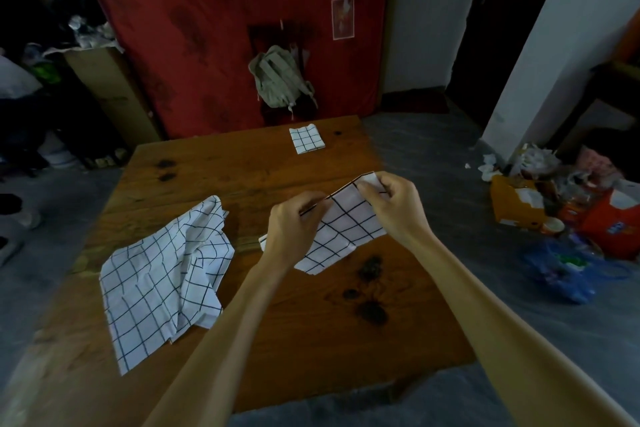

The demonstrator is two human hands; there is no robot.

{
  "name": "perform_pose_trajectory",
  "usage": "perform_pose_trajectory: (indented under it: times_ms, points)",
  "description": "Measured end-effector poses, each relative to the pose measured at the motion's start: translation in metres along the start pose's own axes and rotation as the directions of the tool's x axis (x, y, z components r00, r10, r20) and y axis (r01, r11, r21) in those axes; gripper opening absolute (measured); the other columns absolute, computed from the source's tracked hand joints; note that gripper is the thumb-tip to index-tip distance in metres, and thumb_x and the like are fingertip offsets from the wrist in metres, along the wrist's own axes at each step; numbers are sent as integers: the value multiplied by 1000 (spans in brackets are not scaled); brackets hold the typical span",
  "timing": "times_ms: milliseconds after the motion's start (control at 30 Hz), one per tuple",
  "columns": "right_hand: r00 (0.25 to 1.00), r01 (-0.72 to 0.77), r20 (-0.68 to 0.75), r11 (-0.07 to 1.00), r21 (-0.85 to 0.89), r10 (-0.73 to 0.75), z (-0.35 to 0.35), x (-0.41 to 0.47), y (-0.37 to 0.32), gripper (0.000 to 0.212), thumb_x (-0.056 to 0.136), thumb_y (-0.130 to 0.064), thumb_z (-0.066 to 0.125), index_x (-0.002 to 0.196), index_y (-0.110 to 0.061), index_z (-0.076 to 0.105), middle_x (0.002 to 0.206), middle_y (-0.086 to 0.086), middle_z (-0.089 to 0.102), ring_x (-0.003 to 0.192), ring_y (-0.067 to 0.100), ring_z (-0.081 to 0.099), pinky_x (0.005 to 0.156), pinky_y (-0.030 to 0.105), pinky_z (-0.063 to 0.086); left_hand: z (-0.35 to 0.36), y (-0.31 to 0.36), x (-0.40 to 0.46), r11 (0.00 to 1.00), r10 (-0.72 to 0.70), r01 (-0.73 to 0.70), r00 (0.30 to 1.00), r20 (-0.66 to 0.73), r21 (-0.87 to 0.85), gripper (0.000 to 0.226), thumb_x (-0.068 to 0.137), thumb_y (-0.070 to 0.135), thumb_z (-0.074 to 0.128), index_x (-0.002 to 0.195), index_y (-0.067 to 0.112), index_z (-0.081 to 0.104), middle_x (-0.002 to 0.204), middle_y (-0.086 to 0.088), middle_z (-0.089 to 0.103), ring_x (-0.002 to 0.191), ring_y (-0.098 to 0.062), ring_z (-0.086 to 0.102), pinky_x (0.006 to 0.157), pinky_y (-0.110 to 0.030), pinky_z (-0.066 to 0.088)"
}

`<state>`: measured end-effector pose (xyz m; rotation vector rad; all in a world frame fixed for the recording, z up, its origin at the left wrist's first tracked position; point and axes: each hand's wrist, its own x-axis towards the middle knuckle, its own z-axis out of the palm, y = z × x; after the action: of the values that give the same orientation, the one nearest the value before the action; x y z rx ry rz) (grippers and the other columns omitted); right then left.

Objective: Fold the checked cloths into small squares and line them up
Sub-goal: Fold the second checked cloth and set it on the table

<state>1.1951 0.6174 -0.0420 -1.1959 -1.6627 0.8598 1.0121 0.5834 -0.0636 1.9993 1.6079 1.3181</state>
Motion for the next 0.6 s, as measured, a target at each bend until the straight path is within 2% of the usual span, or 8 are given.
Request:
perform_pose_trajectory:
  times_ms: [133, 267, 433, 600]
  points:
    - [1000, 8, 18, 1000, -28, -7, 3, 0, 0, 28, 94, -26, 59, 71, -11, 59, 62, -2, 53, 54, 7, 45, 51, 22, 38, 4, 4, 4, 999, 43, -42, 998, -41, 14, 10, 90, 19, 65, 92, 12, 72, 77, 12, 65, 68, 6, 58, 59, -5, 38]
    - [1000, -7, -1, 999, -43, 7, 1, 1, 4, 36, 95, -28, 60, 68, -5, 54, 58, 1, 48, 51, 9, 41, 49, 20, 37, 4, -1, 0, 998, 55, -52, 994, -98, 38, 7, 89, 14, 65, 86, 12, 71, 70, 9, 64, 62, 1, 58, 52, -7, 37]
    - [1000, -8, -12, 1000, -23, 8, 4, -2, 2, 33, 95, -23, 59, 64, -16, 52, 57, -7, 46, 50, 3, 39, 48, 15, 35, 7, -1, -1, 999, 27, -25, 998, -62, 39, 8, 92, 18, 62, 85, 15, 67, 68, 14, 59, 61, -2, 58, 48, -9, 38]
    - [999, 3, 55, 999, -46, -1, 8, -4, -3, 39, 95, -26, 59, 58, -27, 46, 50, -14, 44, 48, 3, 37, 47, 16, 34, 8, 9, 4, 996, 81, -80, 996, -45, 31, 12, 93, 15, 61, 85, 10, 68, 65, 23, 51, 59, 7, 55, 51, -5, 35]
